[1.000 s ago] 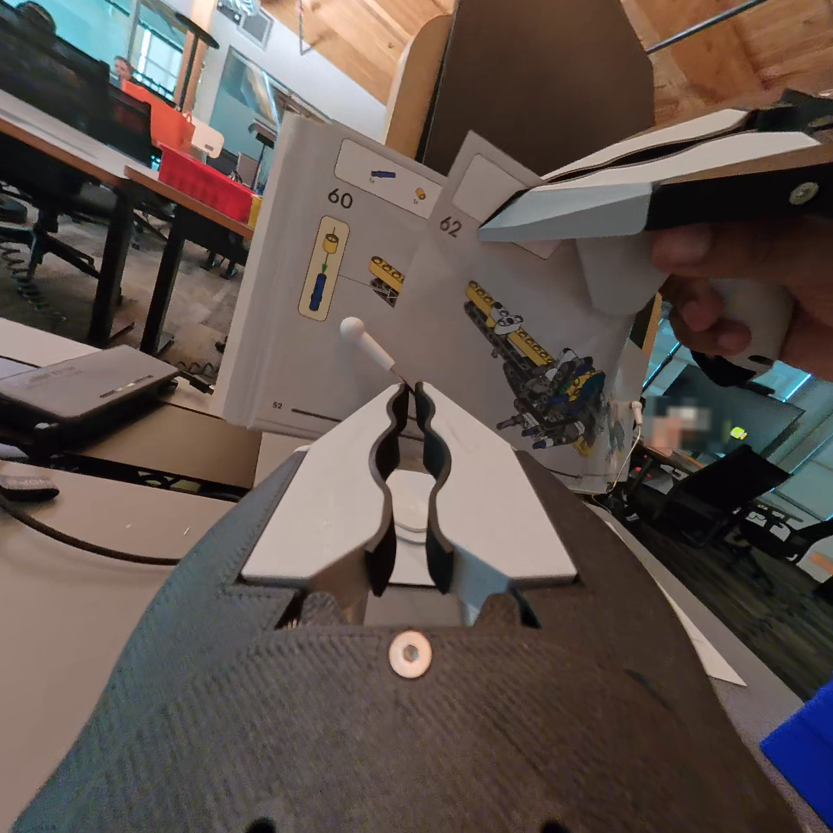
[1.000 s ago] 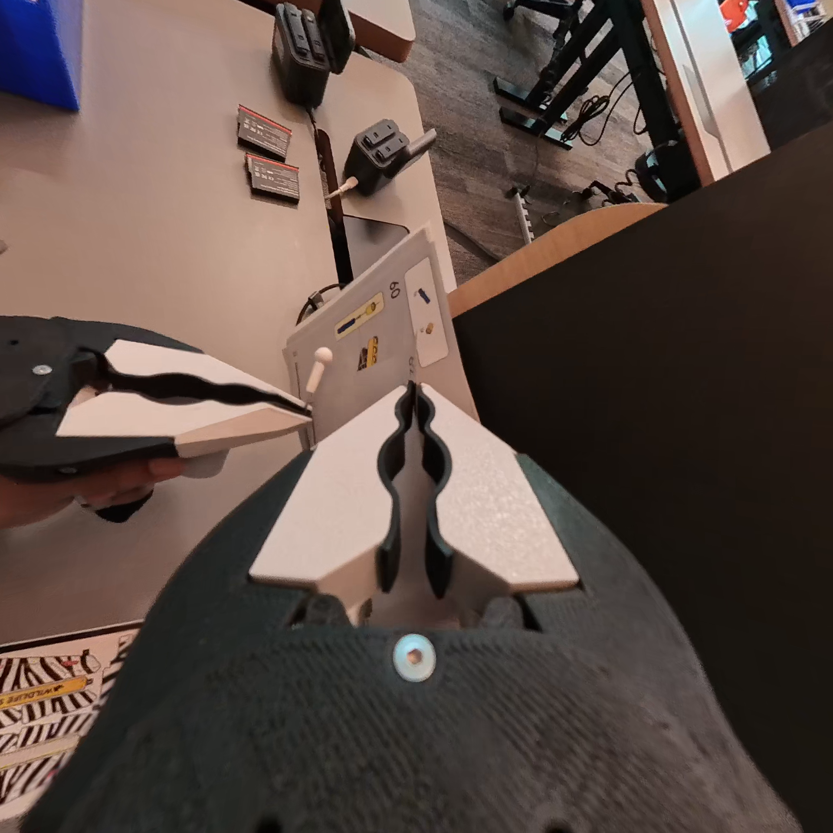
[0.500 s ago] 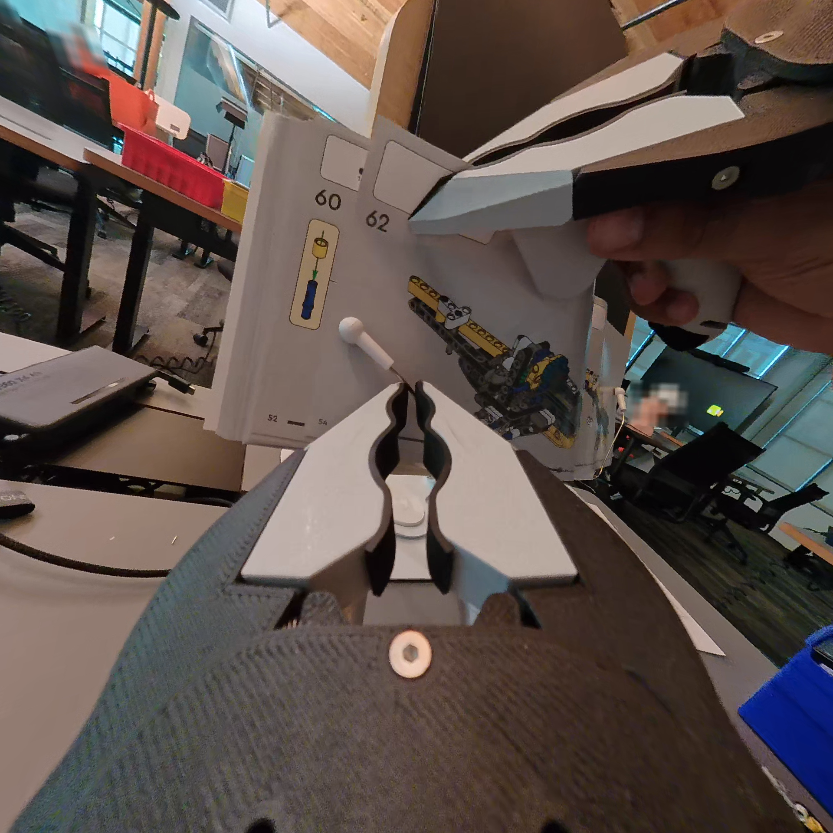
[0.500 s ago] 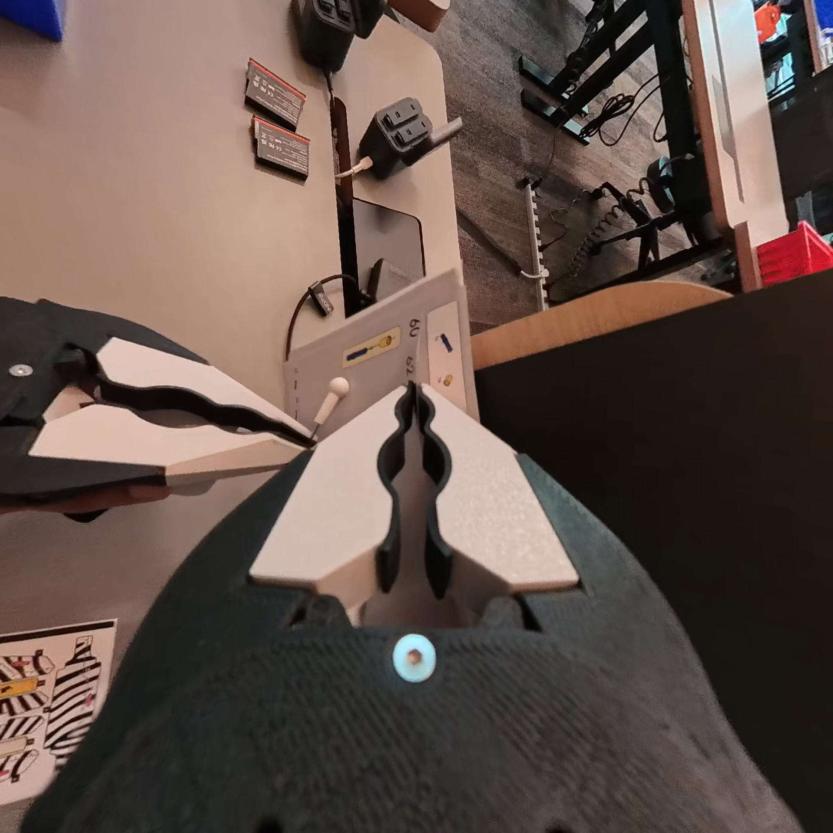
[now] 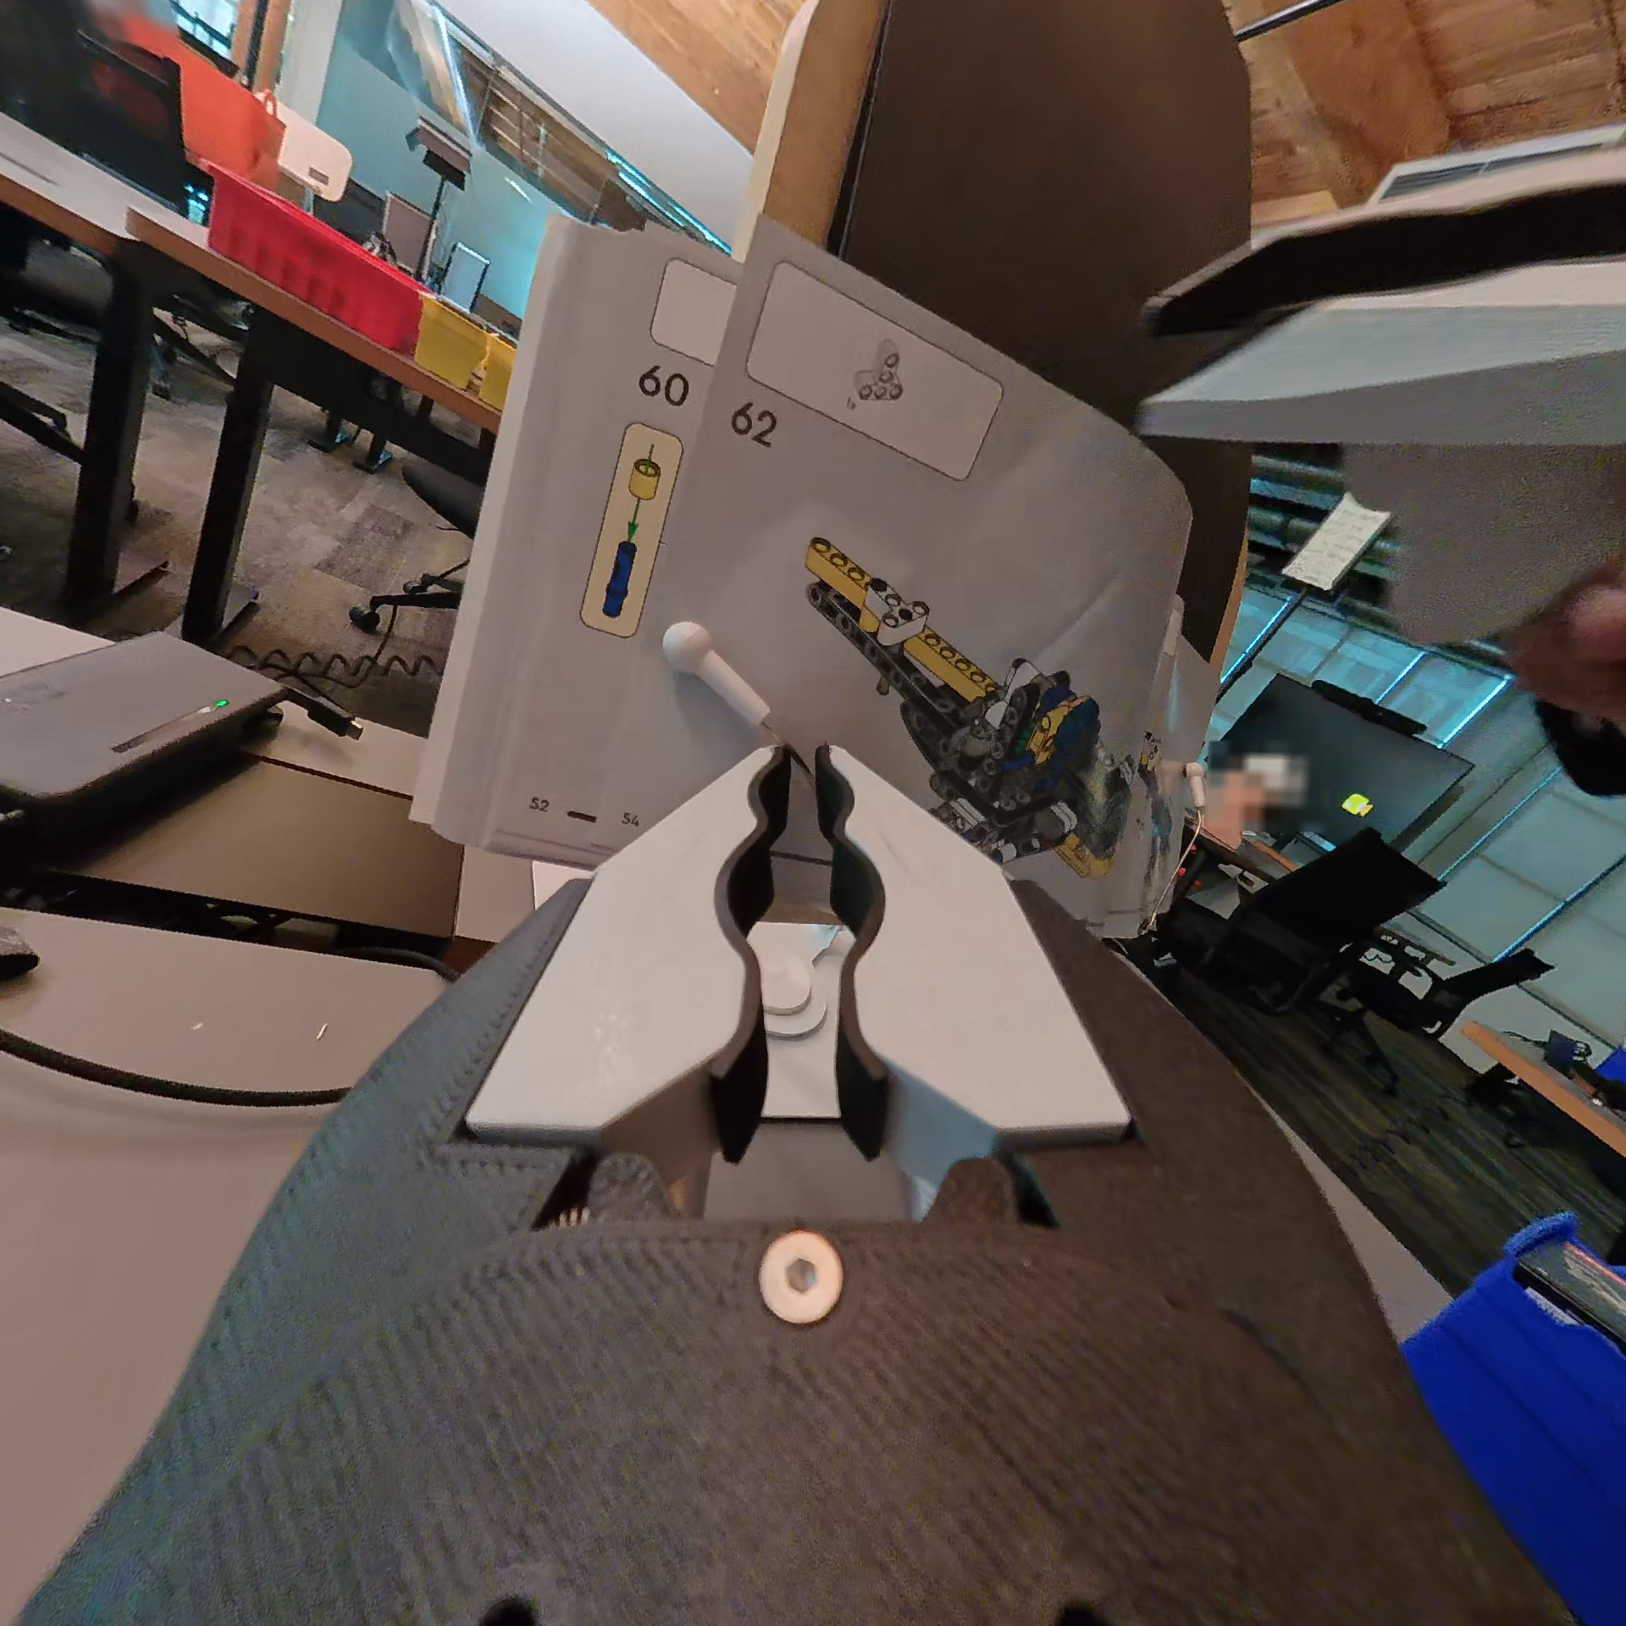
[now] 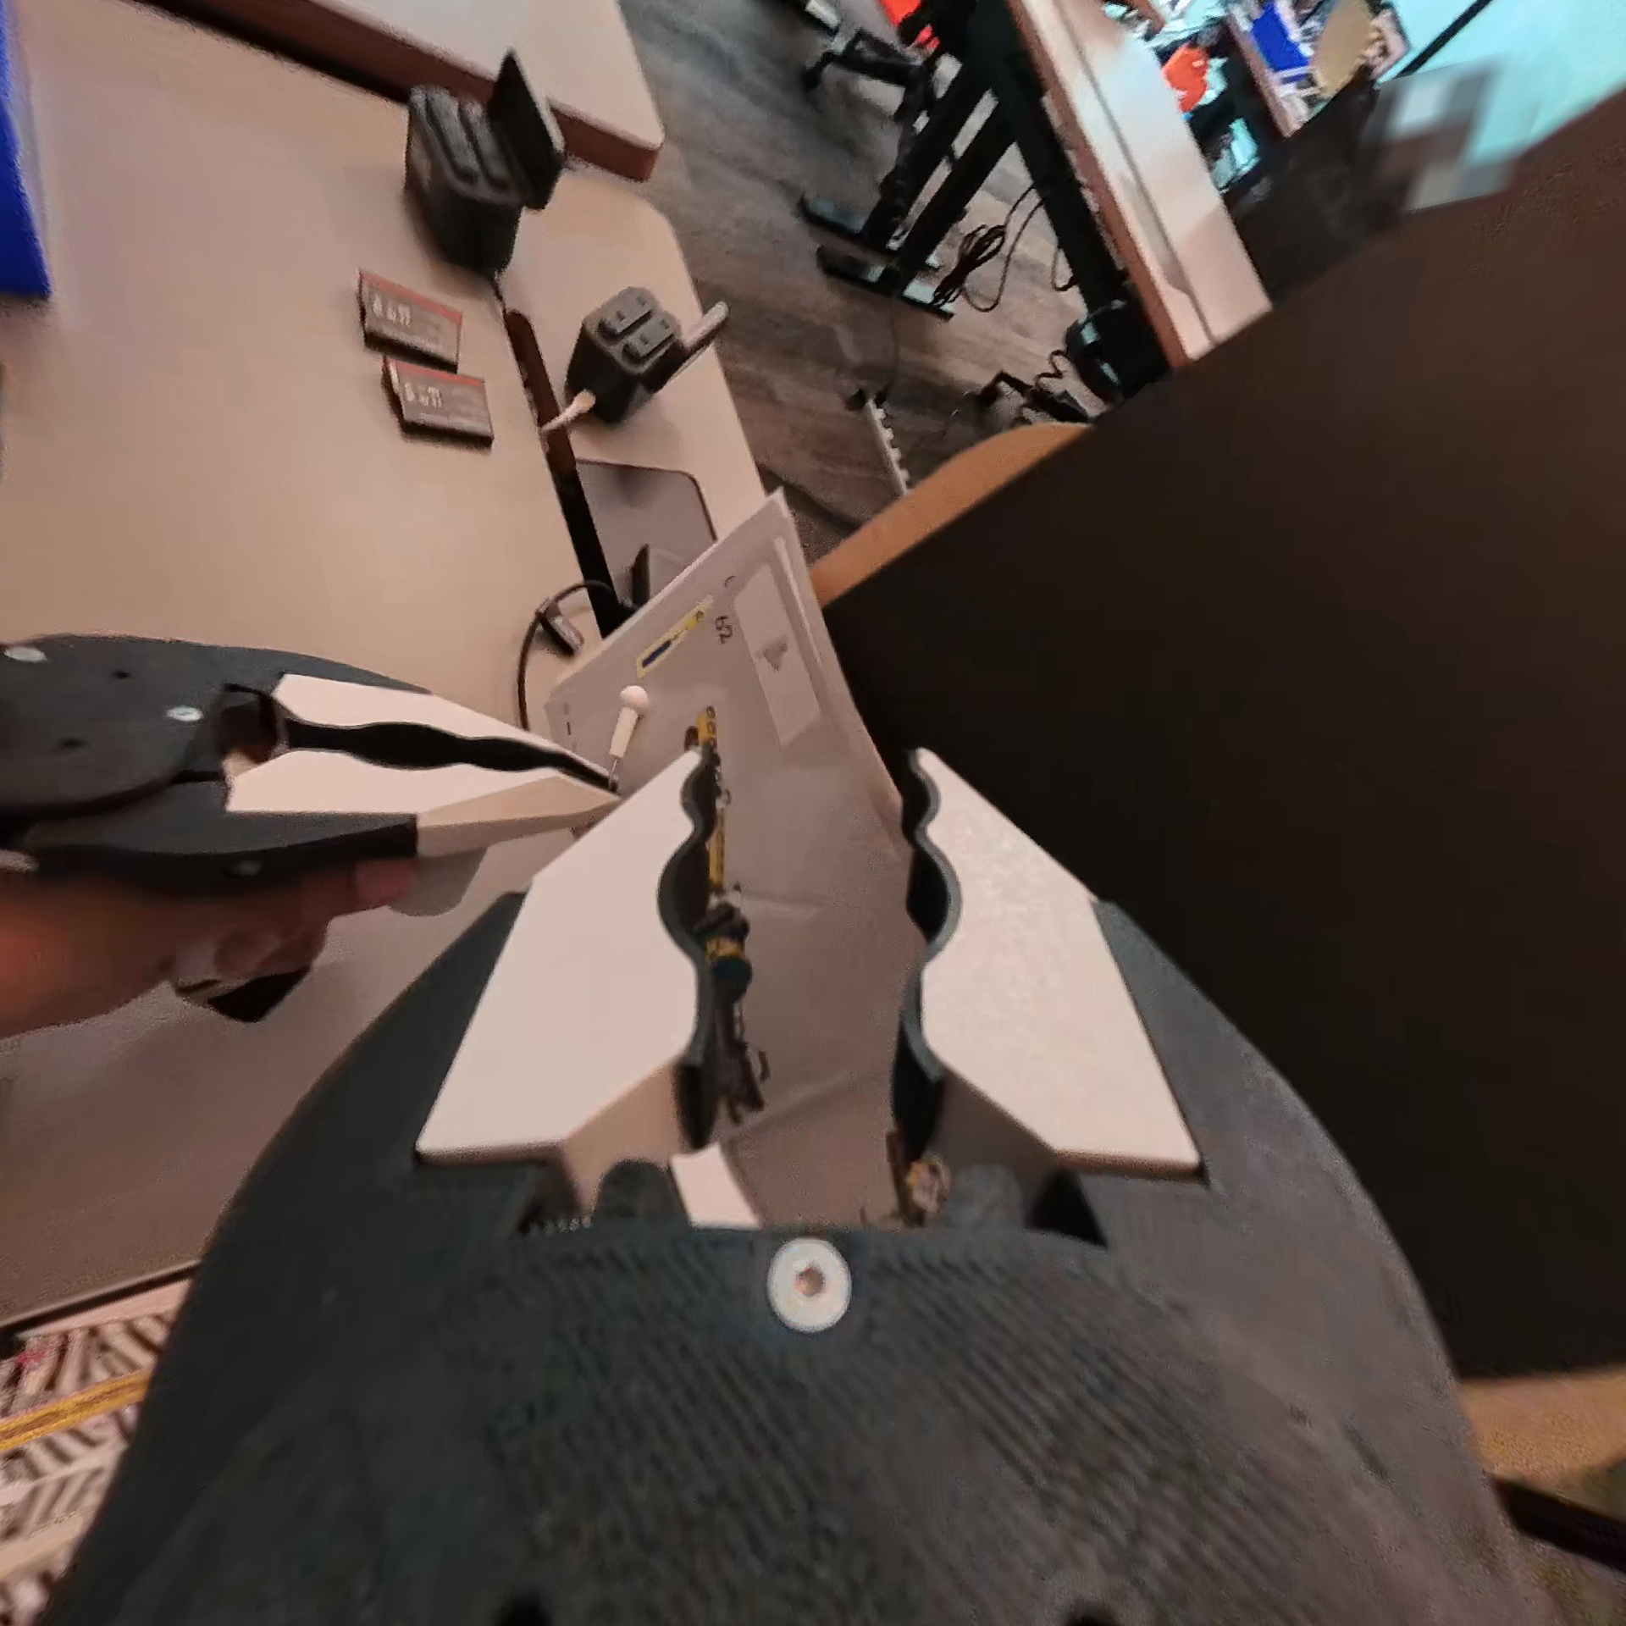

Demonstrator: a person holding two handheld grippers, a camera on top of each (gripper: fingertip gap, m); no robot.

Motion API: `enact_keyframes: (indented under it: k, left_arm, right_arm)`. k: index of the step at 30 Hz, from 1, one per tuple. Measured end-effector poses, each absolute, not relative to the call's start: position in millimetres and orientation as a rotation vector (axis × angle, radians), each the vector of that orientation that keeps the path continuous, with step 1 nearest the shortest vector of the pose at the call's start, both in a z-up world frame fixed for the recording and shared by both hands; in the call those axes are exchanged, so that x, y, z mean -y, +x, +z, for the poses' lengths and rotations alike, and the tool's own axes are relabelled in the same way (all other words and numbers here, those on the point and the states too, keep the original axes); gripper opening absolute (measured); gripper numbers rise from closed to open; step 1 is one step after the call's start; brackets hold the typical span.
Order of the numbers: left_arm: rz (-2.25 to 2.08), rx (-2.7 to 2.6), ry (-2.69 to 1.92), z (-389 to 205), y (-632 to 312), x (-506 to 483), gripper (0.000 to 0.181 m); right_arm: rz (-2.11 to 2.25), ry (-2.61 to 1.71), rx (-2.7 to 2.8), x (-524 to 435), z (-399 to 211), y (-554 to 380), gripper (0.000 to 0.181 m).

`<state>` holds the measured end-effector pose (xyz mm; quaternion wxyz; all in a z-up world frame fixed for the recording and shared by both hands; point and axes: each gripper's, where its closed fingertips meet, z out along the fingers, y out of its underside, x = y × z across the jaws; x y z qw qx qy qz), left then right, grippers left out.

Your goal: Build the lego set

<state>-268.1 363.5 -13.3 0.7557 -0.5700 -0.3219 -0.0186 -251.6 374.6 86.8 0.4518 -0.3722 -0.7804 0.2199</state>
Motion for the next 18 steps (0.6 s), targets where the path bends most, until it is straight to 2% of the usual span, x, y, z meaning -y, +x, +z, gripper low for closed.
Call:
enact_keyframes:
  k: [5,9,14,18]
  left_arm:
    - [-0.054,0.713,-1.232,-8.3,-271.5,-357.1,0.001]
    - [-0.033,0.701,-1.196,5.6,-270.7,-342.1,0.004]
    - [-0.070,0.702,-1.118,35.9,-271.4,-317.3,0.004]
    - [-0.127,0.638,-1.118,72.2,-253.6,-294.7,0.006]
  right_arm:
    - [0.708,-1.063,1.790,-377.3,115.3,-185.2,0.040]
    - [0.956,-1.204,1.665,-350.7,106.3,-104.2,0.040]
    - [1.167,-1.420,1.408,-324.0,41.9,-9.5,0.036]
    - [1.127,-1.622,1.340,-309.5,-33.7,41.6,0.043]
